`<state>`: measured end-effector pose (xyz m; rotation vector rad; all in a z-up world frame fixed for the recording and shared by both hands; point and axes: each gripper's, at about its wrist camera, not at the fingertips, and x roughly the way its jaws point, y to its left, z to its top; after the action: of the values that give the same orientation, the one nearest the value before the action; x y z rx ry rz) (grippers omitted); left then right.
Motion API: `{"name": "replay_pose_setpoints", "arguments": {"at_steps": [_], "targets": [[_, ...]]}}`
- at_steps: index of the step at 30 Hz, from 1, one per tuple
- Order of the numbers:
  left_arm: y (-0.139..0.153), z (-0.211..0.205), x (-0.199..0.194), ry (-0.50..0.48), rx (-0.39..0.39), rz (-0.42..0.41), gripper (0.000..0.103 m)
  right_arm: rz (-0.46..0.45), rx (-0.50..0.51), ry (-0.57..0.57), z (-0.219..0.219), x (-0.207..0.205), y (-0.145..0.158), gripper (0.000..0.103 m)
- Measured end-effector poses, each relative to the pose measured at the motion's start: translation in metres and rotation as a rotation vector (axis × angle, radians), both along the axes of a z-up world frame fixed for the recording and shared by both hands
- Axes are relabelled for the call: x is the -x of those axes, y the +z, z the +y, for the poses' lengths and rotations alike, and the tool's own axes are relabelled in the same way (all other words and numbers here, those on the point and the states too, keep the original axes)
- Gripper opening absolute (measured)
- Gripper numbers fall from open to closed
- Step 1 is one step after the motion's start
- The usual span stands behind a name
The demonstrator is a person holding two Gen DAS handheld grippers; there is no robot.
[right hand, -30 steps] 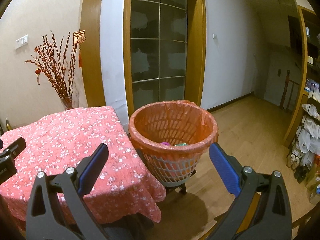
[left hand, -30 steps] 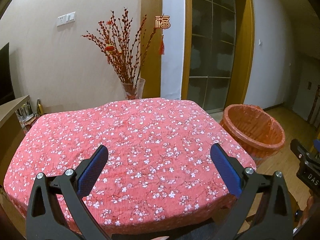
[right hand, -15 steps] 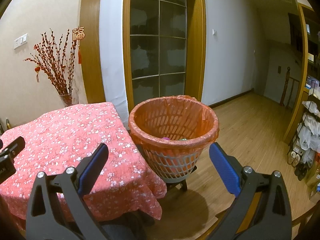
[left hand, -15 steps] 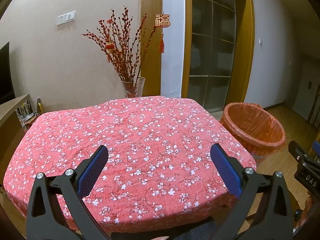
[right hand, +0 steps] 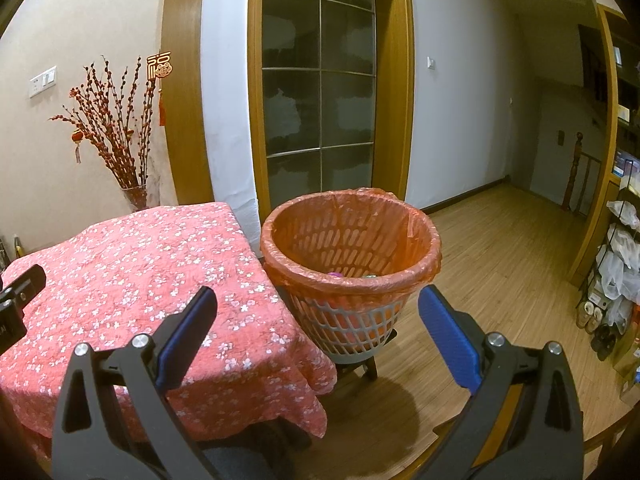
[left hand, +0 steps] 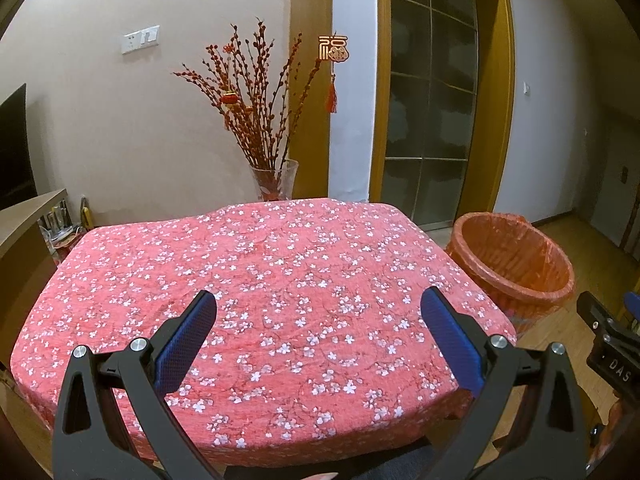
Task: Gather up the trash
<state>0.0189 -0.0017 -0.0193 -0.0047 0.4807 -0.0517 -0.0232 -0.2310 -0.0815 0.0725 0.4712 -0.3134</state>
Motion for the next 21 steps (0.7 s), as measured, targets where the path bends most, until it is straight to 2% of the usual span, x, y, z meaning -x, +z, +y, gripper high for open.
{"name": "replay_pose_setpoints", "arguments": {"at_steps": [21], "targets": [[0.0013, -0.0003, 0.0014, 0.003, -0.002, -0.005, 0.101, 0.0, -0.001, -0.001, 0.0006, -0.0001, 0.0002, 0.098]]}}
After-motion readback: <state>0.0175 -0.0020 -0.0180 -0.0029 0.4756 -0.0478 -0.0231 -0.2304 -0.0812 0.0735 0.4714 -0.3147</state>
